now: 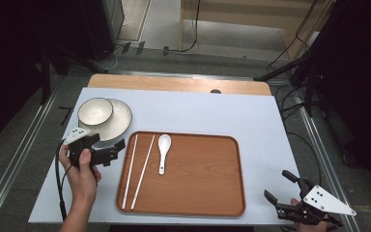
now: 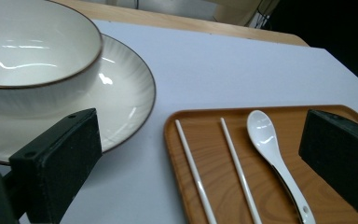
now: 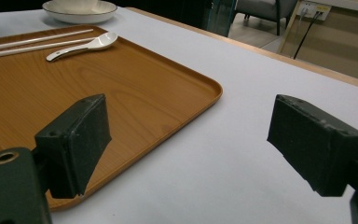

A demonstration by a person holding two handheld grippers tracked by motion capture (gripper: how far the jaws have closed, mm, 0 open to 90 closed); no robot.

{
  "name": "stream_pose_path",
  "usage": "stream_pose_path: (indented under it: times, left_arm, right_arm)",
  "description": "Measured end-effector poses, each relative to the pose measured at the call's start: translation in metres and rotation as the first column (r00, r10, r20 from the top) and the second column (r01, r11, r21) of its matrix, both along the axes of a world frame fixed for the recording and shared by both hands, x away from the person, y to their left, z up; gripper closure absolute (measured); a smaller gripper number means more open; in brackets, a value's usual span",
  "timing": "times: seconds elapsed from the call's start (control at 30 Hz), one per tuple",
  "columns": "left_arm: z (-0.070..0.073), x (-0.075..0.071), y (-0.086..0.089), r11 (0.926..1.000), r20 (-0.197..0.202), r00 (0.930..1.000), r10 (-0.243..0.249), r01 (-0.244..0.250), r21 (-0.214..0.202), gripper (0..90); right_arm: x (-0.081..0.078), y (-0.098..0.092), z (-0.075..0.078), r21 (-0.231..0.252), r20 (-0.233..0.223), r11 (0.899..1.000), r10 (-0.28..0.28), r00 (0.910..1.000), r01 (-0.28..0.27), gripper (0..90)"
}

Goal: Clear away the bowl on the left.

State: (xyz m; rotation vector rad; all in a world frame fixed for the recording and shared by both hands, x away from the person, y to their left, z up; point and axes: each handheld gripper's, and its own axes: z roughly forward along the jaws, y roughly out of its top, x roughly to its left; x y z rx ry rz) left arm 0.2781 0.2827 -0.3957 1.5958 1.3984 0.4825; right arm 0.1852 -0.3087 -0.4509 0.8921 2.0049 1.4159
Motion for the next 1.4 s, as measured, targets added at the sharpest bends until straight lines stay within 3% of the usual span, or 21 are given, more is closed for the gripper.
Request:
stream_pose_path:
  times: [0.4, 0.5, 0.67, 0.8, 1.0, 1.07, 1.3, 1.4]
  left_arm:
    - [0.006, 0.022, 0.037, 0.9962, -0.015, 0.9962, 0.086, -0.086, 0.018, 0.0]
    - [0.008, 0.028, 0.046, 0.9953, -0.004, 0.9953, 0.097, -0.097, -0.009, 0.0]
    - [0.005, 0.041, 0.056, 0.9904, -0.043, 0.9894, 0.138, -0.138, 0.010, 0.0]
    - [0.001, 0.052, 0.066, 0.9840, -0.076, 0.9815, 0.175, -0.177, -0.017, 5.2]
    - [-0.003, 0.067, 0.075, 0.9736, -0.135, 0.9645, 0.227, -0.228, 0.010, 15.6]
    - [-0.003, 0.070, 0.078, 0.9727, -0.149, 0.9619, 0.230, -0.232, 0.000, 20.8]
    - [-0.005, 0.085, 0.088, 0.9576, -0.221, 0.9337, 0.282, -0.288, 0.003, 35.6]
    - [-0.007, 0.089, 0.090, 0.9486, -0.242, 0.9219, 0.303, -0.316, -0.018, 40.2]
  right_arm:
    - [-0.001, 0.000, 0.001, 0.004, 0.014, 1.000, -0.001, 0.9999, 0.001, 13.1]
    - [0.000, 0.001, 0.001, 0.006, 0.019, 1.000, 0.000, 0.9998, 0.000, 13.1]
    - [0.000, 0.001, 0.001, 0.005, 0.017, 1.000, 0.001, 0.9999, -0.001, 13.1]
    - [0.000, 0.000, 0.001, 0.005, 0.013, 1.000, 0.000, 0.9999, 0.000, 13.1]
    - [0.001, -0.001, 0.000, 0.002, 0.013, 1.000, -0.001, 0.9999, 0.001, 13.1]
    - [0.000, -0.001, -0.001, 0.002, 0.011, 1.000, -0.001, 0.9999, 0.001, 13.1]
    - [0.000, -0.002, -0.001, 0.001, 0.009, 1.000, -0.004, 1.0000, 0.004, 13.1]
    - [0.000, -0.002, -0.001, 0.004, 0.005, 1.000, -0.008, 1.0000, 0.008, 13.1]
